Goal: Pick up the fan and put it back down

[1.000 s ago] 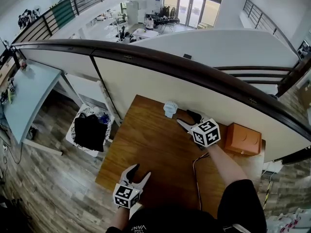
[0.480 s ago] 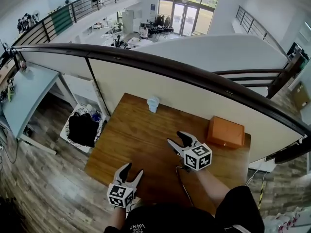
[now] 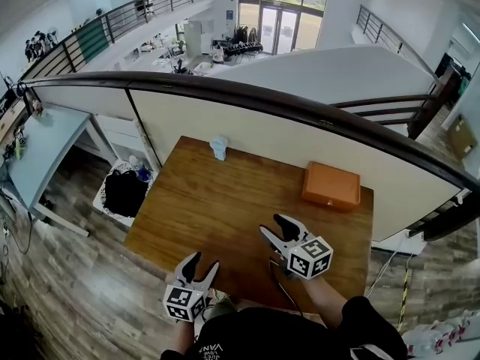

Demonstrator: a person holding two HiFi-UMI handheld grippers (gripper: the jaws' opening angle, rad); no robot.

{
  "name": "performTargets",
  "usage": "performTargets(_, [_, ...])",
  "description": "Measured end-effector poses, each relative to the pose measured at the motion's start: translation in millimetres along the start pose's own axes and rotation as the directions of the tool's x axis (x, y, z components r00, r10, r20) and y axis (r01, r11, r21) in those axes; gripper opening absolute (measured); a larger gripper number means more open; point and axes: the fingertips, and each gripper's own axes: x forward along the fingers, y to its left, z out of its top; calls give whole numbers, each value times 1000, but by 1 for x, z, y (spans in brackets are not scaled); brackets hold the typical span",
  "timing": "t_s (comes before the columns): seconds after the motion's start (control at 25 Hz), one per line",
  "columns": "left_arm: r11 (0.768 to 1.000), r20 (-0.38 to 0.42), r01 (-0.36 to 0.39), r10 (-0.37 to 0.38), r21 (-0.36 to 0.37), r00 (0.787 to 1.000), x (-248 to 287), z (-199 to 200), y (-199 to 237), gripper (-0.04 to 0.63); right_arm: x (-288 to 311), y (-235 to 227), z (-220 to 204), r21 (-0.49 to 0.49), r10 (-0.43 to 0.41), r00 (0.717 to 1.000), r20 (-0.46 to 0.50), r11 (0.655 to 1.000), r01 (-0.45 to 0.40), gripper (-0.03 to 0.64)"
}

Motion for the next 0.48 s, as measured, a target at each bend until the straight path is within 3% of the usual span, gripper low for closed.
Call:
performTargets(0.24, [1000, 8, -25, 25, -11, 1000, -17, -6, -27, 229, -63, 14, -23, 65, -19, 1000, 12, 998, 18, 242])
performTargets(0.48, [999, 17, -18, 17, 29, 1000, -23, -2, -58, 224, -111, 24, -46, 93, -26, 1000, -2, 995, 26, 238])
